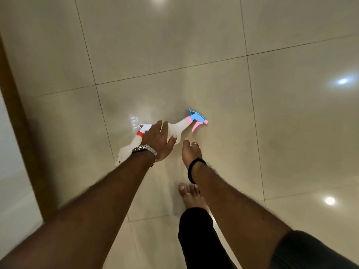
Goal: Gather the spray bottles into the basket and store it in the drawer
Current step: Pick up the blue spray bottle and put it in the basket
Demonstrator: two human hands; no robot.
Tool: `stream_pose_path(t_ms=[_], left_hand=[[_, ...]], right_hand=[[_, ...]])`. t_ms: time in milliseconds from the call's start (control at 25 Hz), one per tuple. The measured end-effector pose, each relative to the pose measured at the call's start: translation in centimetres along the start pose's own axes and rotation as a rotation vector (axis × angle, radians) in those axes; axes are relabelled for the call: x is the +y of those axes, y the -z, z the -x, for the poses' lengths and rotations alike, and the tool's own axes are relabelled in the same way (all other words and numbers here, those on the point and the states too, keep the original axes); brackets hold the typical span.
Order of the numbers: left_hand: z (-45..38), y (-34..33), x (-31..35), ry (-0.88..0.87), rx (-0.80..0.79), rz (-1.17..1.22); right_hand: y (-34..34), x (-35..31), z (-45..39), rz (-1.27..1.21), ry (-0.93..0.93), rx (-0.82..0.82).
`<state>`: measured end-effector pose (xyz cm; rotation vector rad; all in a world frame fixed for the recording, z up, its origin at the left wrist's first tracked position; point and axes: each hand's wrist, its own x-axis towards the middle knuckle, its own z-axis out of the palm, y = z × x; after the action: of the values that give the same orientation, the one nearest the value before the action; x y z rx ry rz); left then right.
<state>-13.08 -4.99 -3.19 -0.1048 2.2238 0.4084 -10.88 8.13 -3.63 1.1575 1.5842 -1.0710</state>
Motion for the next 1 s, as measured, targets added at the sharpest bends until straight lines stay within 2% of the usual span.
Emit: stream_pose_path(t_ms=[240, 440, 760, 1000], left_hand=[[-4.3, -0.9, -2.0, 0.093, -0.085, 0.107], [-2.5, -1.9, -1.0, 0.098, -0.067, 0.198], [9.1, 0.8, 3.3, 0.164, -0.065, 0.501], [20.5, 4.8, 3.1, 0.246, 0.092, 0.769]], right_hand=[[-3.9, -1.3, -3.0, -0.37, -0.153, -0.193], [-3.6, -1.2, -2.2, -0.499, -0.16, -0.182], [1.5, 0.3, 8.0, -0.178, -0.008, -0.091], [1.6, 1.7, 18.1, 0.175, 0.251, -0.092]])
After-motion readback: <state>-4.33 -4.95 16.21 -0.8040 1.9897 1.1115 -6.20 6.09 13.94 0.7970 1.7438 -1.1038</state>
